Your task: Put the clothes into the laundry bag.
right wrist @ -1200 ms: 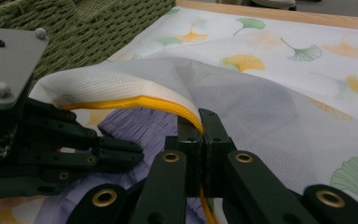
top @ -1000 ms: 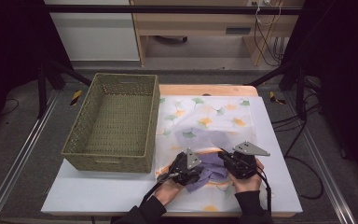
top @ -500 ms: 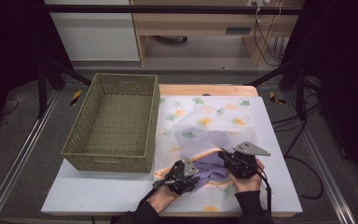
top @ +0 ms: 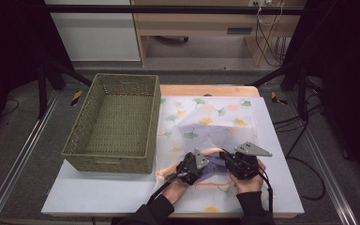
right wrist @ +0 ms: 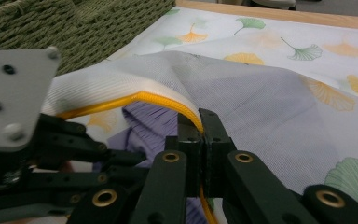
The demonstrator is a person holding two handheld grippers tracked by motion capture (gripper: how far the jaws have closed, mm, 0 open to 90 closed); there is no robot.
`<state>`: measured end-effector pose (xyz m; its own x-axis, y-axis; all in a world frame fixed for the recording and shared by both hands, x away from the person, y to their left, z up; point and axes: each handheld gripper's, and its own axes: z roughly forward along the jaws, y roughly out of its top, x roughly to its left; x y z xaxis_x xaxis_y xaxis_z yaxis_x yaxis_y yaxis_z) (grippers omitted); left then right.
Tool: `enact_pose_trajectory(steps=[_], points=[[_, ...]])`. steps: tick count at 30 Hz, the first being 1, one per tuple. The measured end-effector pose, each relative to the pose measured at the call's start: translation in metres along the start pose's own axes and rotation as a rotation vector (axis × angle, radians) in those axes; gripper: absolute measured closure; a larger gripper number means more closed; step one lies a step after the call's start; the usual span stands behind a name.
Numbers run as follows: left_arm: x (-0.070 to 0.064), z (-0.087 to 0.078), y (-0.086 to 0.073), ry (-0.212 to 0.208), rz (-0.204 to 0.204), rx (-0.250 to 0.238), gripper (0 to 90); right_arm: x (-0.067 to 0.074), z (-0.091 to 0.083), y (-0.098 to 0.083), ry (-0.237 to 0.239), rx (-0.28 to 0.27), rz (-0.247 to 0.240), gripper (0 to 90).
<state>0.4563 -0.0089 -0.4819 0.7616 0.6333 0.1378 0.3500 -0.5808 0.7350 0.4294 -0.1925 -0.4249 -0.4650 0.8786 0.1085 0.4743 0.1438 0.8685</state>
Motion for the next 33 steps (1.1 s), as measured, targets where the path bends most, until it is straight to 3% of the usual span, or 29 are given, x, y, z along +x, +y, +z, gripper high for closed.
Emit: enact_pose_trajectory(steps=[3, 6, 10, 14, 20, 24, 33], points=[[0.001, 0.001, 0.001, -0.011, -0.027, -0.007, 79.6, -0.001, 0.0, 0.0, 0.0, -0.002, -0.001, 88.4], [-0.003, -0.011, 0.001, -0.03, 0.007, -0.007, 68.6, 0.0, 0.0, 0.0, 0.0, 0.0, 0.0, 88.3], [-0.007, -0.041, 0.0, -0.073, 0.038, -0.056, 56.2, 0.0, 0.0, -0.001, -0.003, -0.001, -0.001, 88.4], [-0.007, -0.073, -0.003, -0.088, 0.065, -0.091, 49.6, -0.001, -0.001, -0.001, -0.005, -0.002, -0.002, 88.4], [0.008, -0.106, -0.018, -0.095, 0.039, -0.106, 43.2, -0.001, -0.002, -0.002, 0.0, 0.005, 0.005, 88.5], [0.021, -0.122, -0.037, -0.061, 0.023, -0.081, 40.9, -0.002, -0.002, -0.003, -0.001, 0.009, 0.006, 88.4], [0.04, -0.141, -0.08, -0.032, -0.045, -0.06, 38.9, 0.0, -0.002, -0.005, -0.001, 0.021, 0.003, 88.3]])
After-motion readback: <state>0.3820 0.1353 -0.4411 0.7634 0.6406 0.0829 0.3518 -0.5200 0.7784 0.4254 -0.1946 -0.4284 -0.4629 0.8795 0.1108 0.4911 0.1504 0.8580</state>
